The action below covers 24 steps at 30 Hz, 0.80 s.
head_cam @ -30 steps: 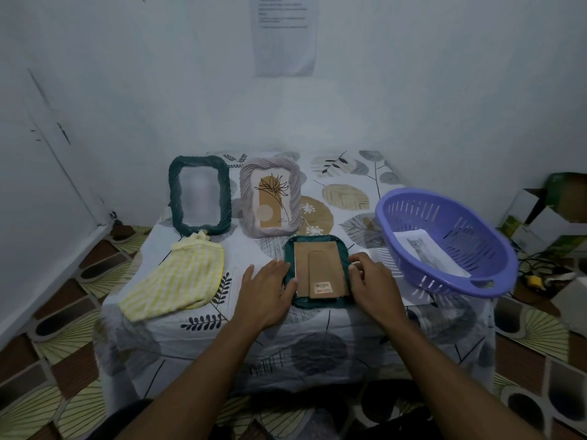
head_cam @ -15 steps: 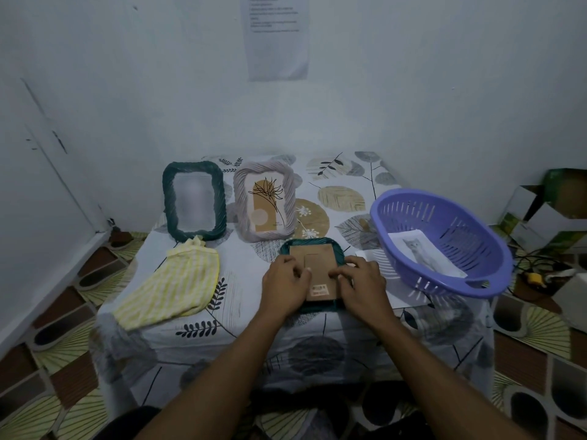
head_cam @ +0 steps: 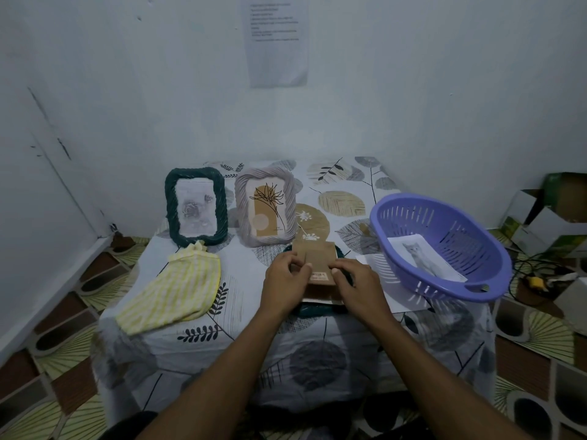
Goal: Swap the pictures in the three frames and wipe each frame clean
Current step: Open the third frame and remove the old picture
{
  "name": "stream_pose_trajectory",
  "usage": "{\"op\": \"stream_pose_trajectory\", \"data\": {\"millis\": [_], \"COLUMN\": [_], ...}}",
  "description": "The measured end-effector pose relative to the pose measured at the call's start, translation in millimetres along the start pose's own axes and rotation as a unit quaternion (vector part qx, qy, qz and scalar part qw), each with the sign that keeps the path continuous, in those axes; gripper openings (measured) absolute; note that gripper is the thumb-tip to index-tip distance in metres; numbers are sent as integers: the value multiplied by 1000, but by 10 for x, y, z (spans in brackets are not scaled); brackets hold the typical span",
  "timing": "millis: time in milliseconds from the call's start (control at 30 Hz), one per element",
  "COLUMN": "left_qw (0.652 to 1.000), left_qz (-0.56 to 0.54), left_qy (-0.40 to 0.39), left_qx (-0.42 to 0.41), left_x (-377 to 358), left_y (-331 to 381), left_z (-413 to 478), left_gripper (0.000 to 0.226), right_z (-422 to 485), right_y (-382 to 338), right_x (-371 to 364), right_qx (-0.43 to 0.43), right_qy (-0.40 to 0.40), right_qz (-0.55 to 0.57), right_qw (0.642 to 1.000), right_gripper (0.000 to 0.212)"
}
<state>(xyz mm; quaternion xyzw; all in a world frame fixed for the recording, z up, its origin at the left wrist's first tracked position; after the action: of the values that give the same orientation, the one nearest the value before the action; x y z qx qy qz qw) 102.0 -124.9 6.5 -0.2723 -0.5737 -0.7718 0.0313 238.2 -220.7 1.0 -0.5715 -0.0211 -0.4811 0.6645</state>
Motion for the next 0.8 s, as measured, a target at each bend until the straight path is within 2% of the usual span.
{"op": "stream_pose_trajectory", "data": {"millis": [400, 533, 633, 800], "left_qw": [998, 989, 986, 972], "left_qz": [-55, -116, -117, -175], "left_qy": [3, 18, 41, 54], "left_qx": [15, 91, 108, 149], "left_x": [94, 135, 205, 294], "left_y": [-78, -172, -216, -341], "left_z": [67, 104, 155, 190], "left_gripper": [11, 14, 11, 25], "right_z": [76, 98, 111, 153], "right_y": [-90, -51, -72, -112], "right_x": [-61, -85, -96, -167], "right_qx": [2, -8, 5, 21], "right_qy": [-11, -29, -38, -49], "right_qz": [35, 22, 21, 9], "right_qw": [999, 999, 999, 999], "right_gripper": [22, 28, 29, 31]}}
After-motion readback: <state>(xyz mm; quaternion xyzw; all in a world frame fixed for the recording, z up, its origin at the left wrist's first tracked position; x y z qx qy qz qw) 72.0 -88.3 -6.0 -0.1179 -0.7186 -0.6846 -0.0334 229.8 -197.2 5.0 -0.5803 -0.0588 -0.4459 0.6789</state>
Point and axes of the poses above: each hand's wrist, its own z-axis towards the middle knuckle, its own x-axis out of the back of the hand, y = z × x, the point moved 4 cm from there along z, towards the middle knuckle, and after that the axes turned 2 degrees about y, right-handed, at the moved point
